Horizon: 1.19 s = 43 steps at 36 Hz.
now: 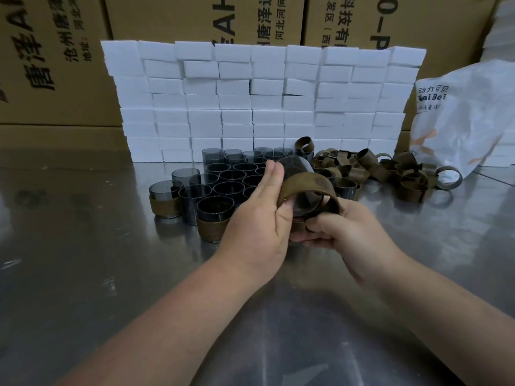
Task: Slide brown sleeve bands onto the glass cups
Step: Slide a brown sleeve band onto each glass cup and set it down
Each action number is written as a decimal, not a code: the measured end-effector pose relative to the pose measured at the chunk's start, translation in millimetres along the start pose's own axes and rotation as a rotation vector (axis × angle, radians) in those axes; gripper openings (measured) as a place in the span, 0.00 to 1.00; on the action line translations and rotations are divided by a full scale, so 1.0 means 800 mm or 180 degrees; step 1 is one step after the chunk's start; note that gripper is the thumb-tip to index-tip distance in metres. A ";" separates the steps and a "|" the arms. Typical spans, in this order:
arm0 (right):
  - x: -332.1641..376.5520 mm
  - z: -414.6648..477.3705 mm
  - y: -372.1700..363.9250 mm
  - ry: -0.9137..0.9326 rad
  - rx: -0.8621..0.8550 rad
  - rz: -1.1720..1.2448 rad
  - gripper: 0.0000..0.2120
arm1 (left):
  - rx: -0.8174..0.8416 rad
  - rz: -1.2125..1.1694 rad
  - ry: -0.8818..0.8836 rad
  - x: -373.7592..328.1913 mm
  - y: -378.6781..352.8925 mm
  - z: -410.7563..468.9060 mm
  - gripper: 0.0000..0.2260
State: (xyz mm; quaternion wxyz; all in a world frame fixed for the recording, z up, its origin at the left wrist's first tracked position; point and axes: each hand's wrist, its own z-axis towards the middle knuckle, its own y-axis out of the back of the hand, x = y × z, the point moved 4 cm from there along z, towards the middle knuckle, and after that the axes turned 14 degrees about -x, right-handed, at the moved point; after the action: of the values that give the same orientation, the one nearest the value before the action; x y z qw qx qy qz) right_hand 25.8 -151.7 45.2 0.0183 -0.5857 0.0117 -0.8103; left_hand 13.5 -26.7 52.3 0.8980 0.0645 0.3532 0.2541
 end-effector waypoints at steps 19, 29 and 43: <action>-0.003 0.005 0.006 -0.0169 0.0085 0.0082 0.16 | 0.0009 -0.0018 0.0207 -0.002 0.002 -0.001 0.23; -0.002 0.007 0.010 -0.0170 0.0163 0.0184 0.14 | -0.0102 -0.0359 0.0363 0.000 -0.001 -0.002 0.23; -0.003 0.011 0.017 -0.0130 -0.0141 0.0012 0.13 | -0.0262 -0.0600 0.0524 0.006 0.002 0.003 0.21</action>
State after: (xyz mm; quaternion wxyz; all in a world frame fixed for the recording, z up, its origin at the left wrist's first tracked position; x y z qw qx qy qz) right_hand 35.0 -165.1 44.9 0.0071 -0.6023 0.0304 -0.7976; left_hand 17.7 -22.7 51.8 0.8878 -0.0270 0.4195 0.1874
